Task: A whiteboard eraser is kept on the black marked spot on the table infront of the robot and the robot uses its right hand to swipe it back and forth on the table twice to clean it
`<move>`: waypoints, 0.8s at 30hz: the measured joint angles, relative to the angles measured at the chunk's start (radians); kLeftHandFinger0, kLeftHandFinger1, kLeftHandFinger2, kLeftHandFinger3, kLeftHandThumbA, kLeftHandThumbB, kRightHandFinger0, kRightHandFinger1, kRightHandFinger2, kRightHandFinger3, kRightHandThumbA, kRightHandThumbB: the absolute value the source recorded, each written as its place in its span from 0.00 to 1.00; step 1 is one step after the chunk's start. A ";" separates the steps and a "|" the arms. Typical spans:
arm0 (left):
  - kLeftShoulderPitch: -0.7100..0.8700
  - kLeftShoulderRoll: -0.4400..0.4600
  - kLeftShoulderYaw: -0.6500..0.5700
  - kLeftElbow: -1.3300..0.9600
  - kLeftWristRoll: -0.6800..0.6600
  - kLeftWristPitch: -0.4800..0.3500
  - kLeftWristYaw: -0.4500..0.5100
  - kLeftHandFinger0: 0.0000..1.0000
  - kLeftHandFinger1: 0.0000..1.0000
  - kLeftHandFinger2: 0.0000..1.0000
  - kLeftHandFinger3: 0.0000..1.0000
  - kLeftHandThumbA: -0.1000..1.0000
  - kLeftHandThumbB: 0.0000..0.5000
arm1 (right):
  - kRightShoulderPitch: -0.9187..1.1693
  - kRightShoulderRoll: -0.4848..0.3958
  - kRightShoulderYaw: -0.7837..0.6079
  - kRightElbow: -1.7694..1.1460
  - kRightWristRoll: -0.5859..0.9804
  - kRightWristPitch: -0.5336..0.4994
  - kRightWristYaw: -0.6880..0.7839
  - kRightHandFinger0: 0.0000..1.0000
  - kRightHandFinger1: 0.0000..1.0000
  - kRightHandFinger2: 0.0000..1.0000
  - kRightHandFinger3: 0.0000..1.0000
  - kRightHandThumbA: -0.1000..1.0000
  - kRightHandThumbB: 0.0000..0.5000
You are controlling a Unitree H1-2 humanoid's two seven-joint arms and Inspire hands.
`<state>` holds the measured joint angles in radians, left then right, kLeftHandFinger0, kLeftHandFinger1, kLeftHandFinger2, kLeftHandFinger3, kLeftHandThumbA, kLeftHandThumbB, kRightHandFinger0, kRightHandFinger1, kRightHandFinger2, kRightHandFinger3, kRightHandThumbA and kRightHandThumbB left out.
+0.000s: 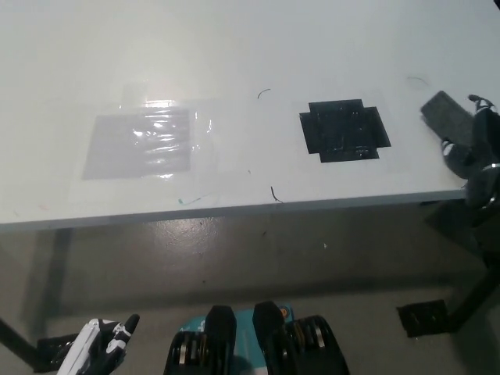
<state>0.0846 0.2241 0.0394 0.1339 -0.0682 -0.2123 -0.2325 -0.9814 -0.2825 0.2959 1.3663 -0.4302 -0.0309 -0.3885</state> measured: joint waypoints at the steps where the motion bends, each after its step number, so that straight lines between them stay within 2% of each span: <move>1: 0.000 0.000 0.000 0.000 0.000 0.000 0.000 0.00 0.00 0.00 0.00 0.74 0.68 | -0.004 0.012 0.001 0.002 -0.003 0.007 -0.005 0.36 0.79 1.00 0.99 0.45 0.00; 3: 0.000 0.000 0.000 0.000 0.000 0.000 0.000 0.00 0.00 0.00 0.00 0.74 0.68 | -0.009 0.026 0.002 0.004 -0.005 0.014 -0.010 0.31 0.72 1.00 1.00 0.41 0.00; 5: 0.000 0.000 0.000 0.000 0.000 0.000 0.000 0.00 0.00 0.00 0.00 0.73 0.69 | -0.014 0.036 0.002 0.006 -0.006 0.018 -0.012 0.39 0.82 1.00 1.00 0.44 0.00; 6: 0.000 0.000 0.000 0.000 0.000 0.000 0.000 0.00 0.00 0.00 0.00 0.73 0.69 | -0.017 0.042 0.002 0.008 -0.007 0.019 -0.013 0.42 0.84 1.00 1.00 0.49 0.00; 10: 0.000 0.000 0.000 0.000 0.000 0.000 0.000 0.00 0.00 0.00 0.00 0.74 0.67 | -0.028 0.068 0.002 0.013 -0.012 0.023 -0.015 0.41 0.82 1.00 0.95 0.47 0.00; 11: 0.000 0.000 0.000 0.000 0.000 0.000 0.000 0.00 0.00 0.00 0.00 0.74 0.68 | -0.030 0.074 0.002 0.013 -0.014 0.023 -0.015 0.40 0.80 1.00 0.92 0.47 0.00; 12: 0.000 0.000 0.000 0.000 0.000 0.000 0.000 0.00 0.00 0.00 0.00 0.74 0.68 | -0.033 0.082 0.002 0.014 -0.015 0.023 -0.015 0.35 0.74 1.00 0.86 0.50 0.00; 13: 0.000 0.000 0.000 0.000 0.000 0.000 0.000 0.00 0.00 0.00 0.00 0.73 0.68 | -0.036 0.089 0.003 0.014 -0.017 0.022 -0.013 0.30 0.67 0.94 0.82 0.53 0.00; 14: 0.000 0.000 0.000 0.000 0.000 0.000 0.000 0.00 0.00 0.00 0.00 0.73 0.68 | -0.037 0.095 0.004 0.014 -0.017 0.023 -0.014 0.27 0.65 0.91 0.81 0.54 0.00; 16: 0.000 0.000 0.000 0.000 0.000 0.000 0.000 0.00 0.00 0.00 0.00 0.73 0.67 | -0.045 0.117 0.004 0.015 -0.020 0.023 -0.014 0.23 0.61 0.88 0.77 0.52 0.00; 18: 0.001 0.000 0.000 0.000 0.000 0.000 0.000 0.00 0.00 0.00 0.00 0.74 0.68 | -0.051 0.140 0.005 0.015 -0.021 0.023 -0.014 0.24 0.63 0.88 0.78 0.54 0.00; 21: 0.000 0.000 0.000 0.000 0.000 0.000 0.000 0.00 0.00 0.00 0.00 0.74 0.68 | -0.057 0.167 0.006 0.015 -0.022 0.023 -0.014 0.19 0.56 0.79 0.66 0.46 0.00; 23: 0.000 0.000 -0.001 0.000 0.000 0.000 0.000 0.00 0.00 0.00 0.00 0.74 0.68 | -0.060 0.190 0.009 0.014 -0.023 0.020 -0.011 0.18 0.56 0.79 0.66 0.45 0.00; 24: 0.000 0.000 -0.001 0.000 0.001 0.000 0.000 0.00 0.00 0.00 0.00 0.74 0.67 | -0.062 0.196 0.012 0.014 -0.024 0.018 -0.012 0.18 0.58 0.82 0.69 0.49 0.00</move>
<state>0.0851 0.2241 0.0381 0.1338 -0.0676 -0.2127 -0.2326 -1.0431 -0.0863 0.3077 1.3805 -0.4539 -0.0126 -0.4002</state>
